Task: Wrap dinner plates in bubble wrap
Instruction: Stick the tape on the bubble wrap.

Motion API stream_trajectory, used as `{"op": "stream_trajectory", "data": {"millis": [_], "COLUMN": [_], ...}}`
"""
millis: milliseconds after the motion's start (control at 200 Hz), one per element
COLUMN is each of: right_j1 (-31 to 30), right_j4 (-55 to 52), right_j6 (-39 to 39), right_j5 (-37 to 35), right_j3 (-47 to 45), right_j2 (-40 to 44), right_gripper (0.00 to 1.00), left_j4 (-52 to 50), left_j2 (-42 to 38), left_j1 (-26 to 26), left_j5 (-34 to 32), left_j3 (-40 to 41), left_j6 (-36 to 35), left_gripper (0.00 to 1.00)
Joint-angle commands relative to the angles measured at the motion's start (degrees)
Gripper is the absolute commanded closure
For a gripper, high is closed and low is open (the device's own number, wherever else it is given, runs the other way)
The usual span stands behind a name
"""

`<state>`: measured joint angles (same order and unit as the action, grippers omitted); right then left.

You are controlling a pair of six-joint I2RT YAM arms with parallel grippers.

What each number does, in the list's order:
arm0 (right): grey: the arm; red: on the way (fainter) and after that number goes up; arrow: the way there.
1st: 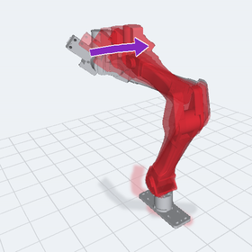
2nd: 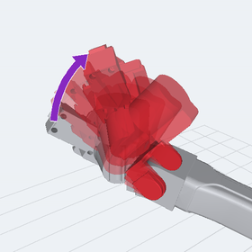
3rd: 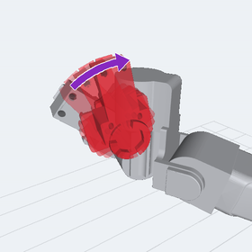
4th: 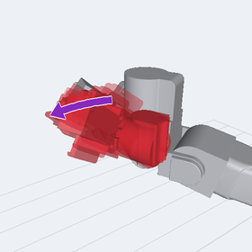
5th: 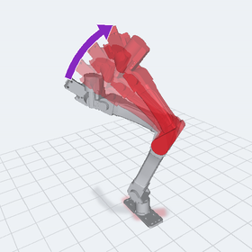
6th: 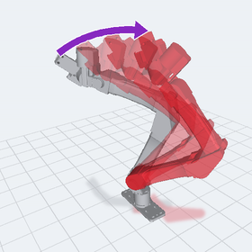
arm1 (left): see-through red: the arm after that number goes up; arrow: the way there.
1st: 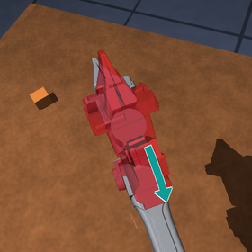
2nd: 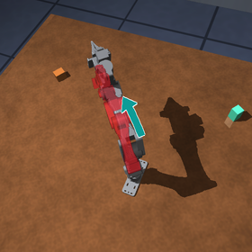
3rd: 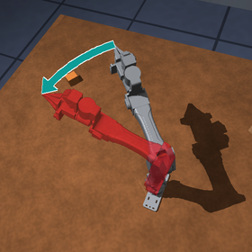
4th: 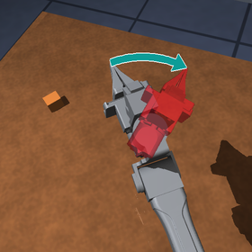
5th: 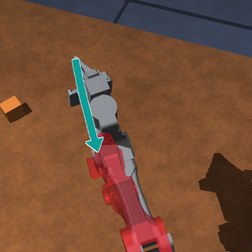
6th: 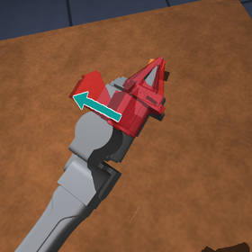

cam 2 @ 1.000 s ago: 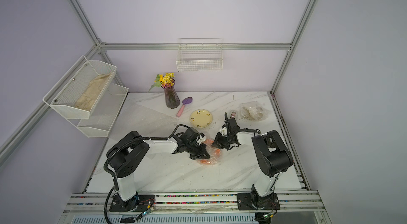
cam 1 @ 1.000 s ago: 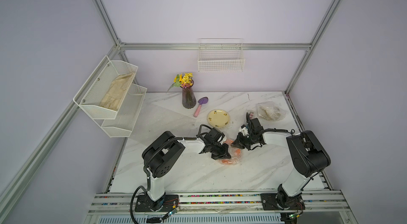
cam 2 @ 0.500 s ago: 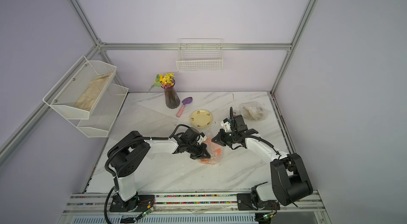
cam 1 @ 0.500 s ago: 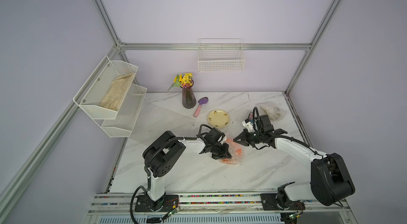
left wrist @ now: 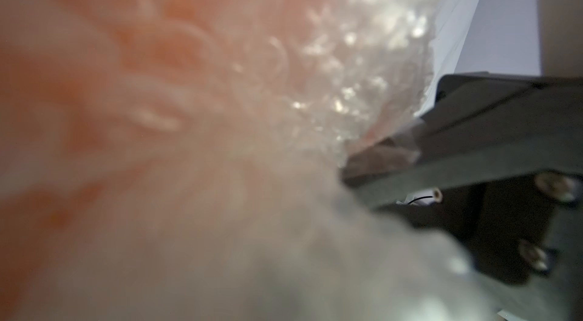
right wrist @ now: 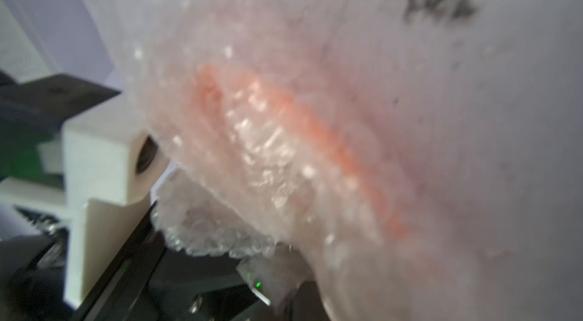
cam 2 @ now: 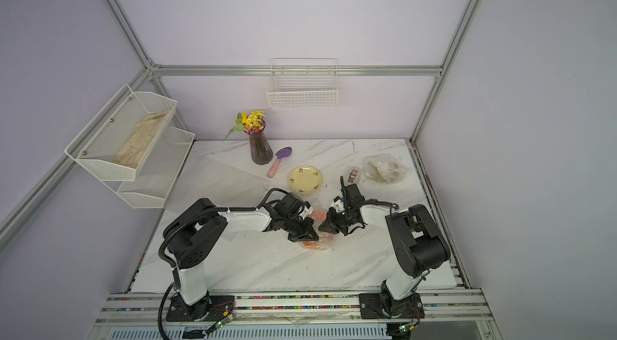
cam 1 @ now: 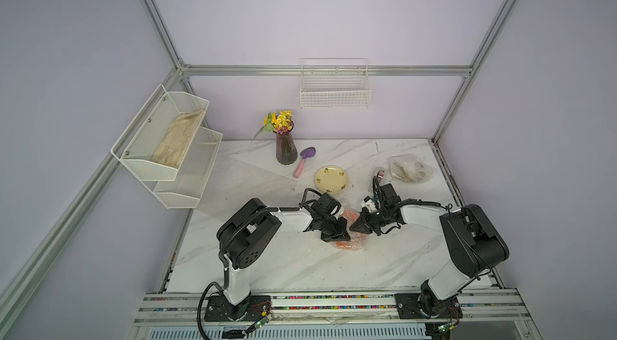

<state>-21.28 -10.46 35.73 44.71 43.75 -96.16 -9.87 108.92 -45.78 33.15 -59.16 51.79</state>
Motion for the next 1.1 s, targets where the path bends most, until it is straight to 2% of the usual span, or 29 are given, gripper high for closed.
{"op": "stream_trajectory", "data": {"millis": [0, 150, 205, 285, 330, 395, 595, 720, 875, 965, 1095], "right_j1": [0.66, 3.45, 3.59, 3.56, 3.53, 3.62, 4.06, 4.09, 4.1, 4.12, 4.1], "right_j4": [2.27, 5.69, 8.26, 20.91, 22.66, 19.04, 3.54, -0.6, -2.93, -2.87, -5.01], "right_j6": [-1.78, 1.23, 1.8, 8.13, 9.95, 8.18, -2.23, -5.41, -6.96, -6.55, -5.75], "right_j5": [-11.57, -15.81, -11.31, -0.58, 2.08, 0.42, -15.11, -16.41, -17.19, -16.3, -13.92], "right_j3": [-0.56, -4.42, -4.63, -6.41, -5.99, -5.02, -2.62, -1.21, -0.27, 0.47, 2.64], "right_j2": [-3.76, -1.21, 1.26, 3.31, 3.2, 2.59, -3.44, -6.32, -3.88, -1.78, 1.21], "right_gripper": [1.0, 1.0, 1.0, 1.0, 1.0, 1.0, 1.0, 1.0, 1.0, 1.0, 1.0], "left_j4": [-12.46, -12.71, -12.72, -12.83, -12.81, -12.89, -13.42, -15.0, -21.1, -23.29, -24.06], "left_j2": [3.05, 3.1, 2.99, 3.51, 3.86, 4.3, 3.84, 1.42, -0.92, 1.74, 7.26], "left_j1": [-0.72, -0.8, -0.8, -0.8, -0.81, -0.77, -0.8, -0.86, -1.47, -1.66, -1.49], "left_j5": [-4.58, -4.29, -4.32, -4.15, -3.81, -3.7, -3.79, -3.84, -5.66, -5.29, -6.06], "left_j3": [1.41, 1.72, 1.93, 1.9, 1.72, 1.5, 1.24, -1.14, -11.54, -16.1, -16.56], "left_j6": [-0.99, -1.17, -1.17, -1.25, -1.38, -1.43, -1.52, -1.73, -4.18, -5.81, -6.78], "left_gripper": [0.99, 0.99, 0.99, 0.99, 0.99, 0.99, 0.99, 0.97, 0.95, 0.95, 0.96]}}
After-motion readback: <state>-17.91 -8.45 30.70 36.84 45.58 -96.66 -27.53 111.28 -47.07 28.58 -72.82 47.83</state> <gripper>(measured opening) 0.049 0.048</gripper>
